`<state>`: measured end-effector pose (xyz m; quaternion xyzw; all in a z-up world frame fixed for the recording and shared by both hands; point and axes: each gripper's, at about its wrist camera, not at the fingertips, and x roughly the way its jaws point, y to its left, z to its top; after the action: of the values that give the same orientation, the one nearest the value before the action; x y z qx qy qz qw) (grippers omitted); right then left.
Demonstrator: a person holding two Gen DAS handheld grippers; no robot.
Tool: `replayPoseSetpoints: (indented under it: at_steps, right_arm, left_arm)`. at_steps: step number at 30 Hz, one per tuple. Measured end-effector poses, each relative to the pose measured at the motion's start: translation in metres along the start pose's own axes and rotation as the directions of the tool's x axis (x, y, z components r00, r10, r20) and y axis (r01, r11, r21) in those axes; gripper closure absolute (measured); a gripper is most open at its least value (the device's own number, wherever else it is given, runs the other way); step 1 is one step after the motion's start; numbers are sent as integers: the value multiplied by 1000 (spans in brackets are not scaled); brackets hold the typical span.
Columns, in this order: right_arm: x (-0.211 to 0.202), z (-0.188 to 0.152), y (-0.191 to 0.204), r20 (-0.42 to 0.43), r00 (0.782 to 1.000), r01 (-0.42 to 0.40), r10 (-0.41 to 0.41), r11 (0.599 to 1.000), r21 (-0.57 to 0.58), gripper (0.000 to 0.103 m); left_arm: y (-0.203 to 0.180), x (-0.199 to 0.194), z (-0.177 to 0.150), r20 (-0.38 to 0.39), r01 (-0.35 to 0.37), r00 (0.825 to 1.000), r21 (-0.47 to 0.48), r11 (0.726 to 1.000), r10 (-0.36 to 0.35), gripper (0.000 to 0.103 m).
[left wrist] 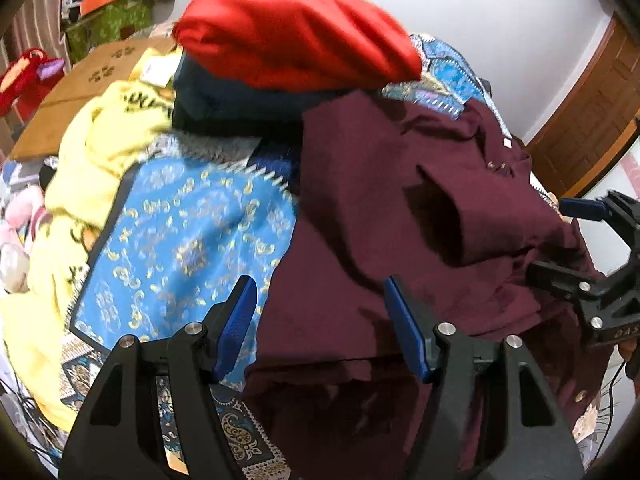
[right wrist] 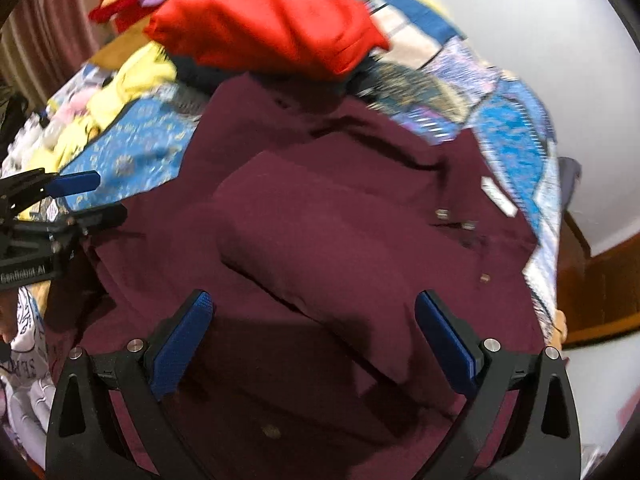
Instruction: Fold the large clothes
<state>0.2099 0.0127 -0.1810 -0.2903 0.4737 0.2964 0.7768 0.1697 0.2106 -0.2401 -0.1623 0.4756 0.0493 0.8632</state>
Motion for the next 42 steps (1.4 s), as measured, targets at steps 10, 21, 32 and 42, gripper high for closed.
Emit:
replayPoseSetpoints:
  at_steps: [10,21,32,42]
  right_arm:
    - [26,2,-5,-104,994,-40,35,998,-43,53]
    - [-56,3,-79,188,982,-9,-31,978,208,81]
    - [-125,-45,-175,390,909,-73,-143,869,489,83]
    - [-54,-126,-202,183,980,-50,-83,783,620,83]
  left_arm:
    - [-4,20,-11,-57,3,998,11,1000,-2,38]
    - [-31,24,-17,-79,-57,995,56,997,62,38]
    - [-80,19,-14,-71,-60,995,120,991,68,38]
    - [-91,24,-17,-68,-74,994,107,992,82,38]
